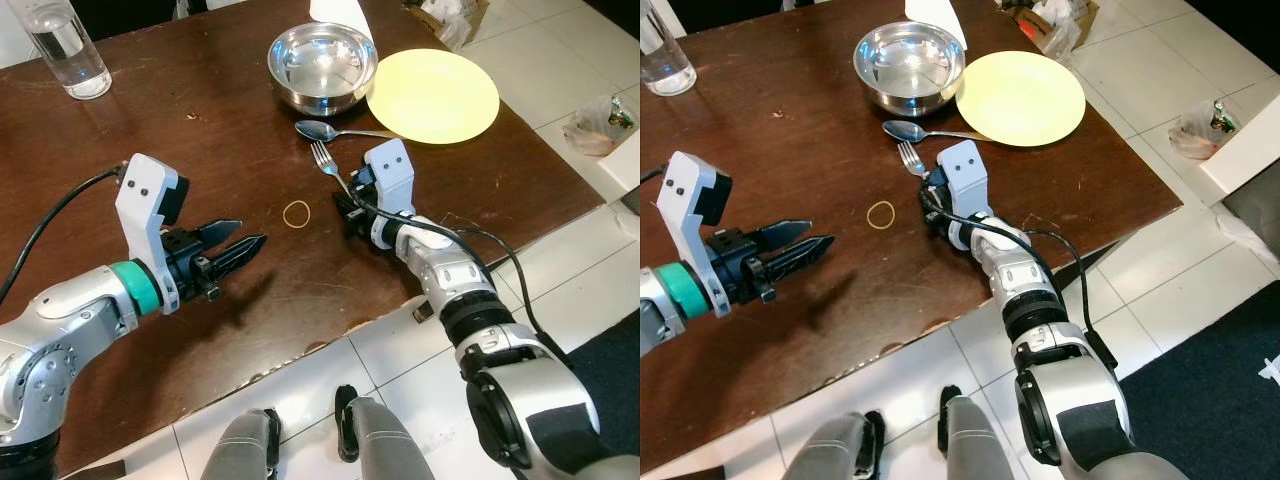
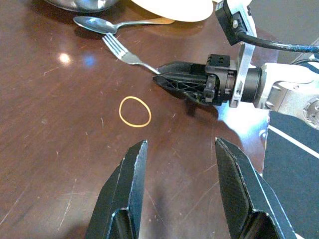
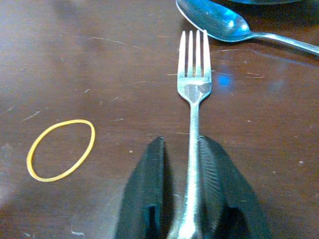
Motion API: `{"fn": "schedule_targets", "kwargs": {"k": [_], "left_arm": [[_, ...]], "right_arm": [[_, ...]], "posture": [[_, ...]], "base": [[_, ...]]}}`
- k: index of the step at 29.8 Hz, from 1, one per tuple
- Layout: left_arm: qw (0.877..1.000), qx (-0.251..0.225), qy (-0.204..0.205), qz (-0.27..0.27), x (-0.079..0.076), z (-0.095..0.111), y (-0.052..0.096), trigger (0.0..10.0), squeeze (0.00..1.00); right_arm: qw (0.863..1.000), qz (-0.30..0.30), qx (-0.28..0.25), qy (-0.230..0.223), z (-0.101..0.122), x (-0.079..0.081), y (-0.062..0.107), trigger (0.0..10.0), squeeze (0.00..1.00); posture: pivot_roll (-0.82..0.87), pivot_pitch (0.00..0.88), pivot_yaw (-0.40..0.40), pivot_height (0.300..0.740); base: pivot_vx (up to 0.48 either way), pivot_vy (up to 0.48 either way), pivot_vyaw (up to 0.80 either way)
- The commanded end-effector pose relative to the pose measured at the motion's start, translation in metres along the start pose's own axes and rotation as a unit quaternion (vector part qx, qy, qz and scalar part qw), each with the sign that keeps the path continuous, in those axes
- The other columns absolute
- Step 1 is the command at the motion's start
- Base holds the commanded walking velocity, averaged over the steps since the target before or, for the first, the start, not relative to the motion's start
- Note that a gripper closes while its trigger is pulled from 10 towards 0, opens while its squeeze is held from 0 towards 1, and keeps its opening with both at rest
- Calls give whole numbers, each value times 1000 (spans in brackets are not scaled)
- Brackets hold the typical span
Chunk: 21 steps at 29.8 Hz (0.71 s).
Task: Setting the table
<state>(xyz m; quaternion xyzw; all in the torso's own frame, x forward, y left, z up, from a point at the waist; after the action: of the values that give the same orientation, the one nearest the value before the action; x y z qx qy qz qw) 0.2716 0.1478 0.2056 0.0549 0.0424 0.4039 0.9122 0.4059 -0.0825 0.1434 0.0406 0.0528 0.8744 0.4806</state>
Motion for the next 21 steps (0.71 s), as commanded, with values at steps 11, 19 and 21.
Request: {"fn": "schedule_targets", "kwargs": {"k": [11, 19, 21], "left_arm": [[1000, 1, 7, 16, 4, -8, -5, 10000, 0], [1000, -6, 11, 22, 5, -7, -9, 10000, 0], [1000, -7, 12, 21, 5, -7, -10, 10000, 0]], "right_arm": [[998, 4, -57, -2, 22, -1, 3, 0, 0], [990, 33, -134, 33, 64, 12, 8, 2824, 0], [988, 38, -132, 65, 67, 17, 8, 10000, 0]], "posture": [[22, 179, 56, 740], [6, 178, 56, 740], [4, 179, 55, 740]], "base": [[0, 0, 0], [0, 0, 0], [0, 0, 0]]}}
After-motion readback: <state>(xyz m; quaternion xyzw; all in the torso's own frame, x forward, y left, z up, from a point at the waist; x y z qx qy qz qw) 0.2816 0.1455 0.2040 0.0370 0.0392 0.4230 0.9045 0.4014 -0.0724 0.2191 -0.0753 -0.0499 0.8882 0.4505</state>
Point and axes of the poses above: a point about 5 cm out from each wrist's last joint towards the gripper, its own y axis pointing back from the gripper into the wrist, its own z axis along the axis of the wrist's last joint, x = y × z, the point moved 3 cm from there along -y, pointing out of the wrist towards the gripper, and after that the axes turned 5 degrees about -y, right-handed, at the moved point
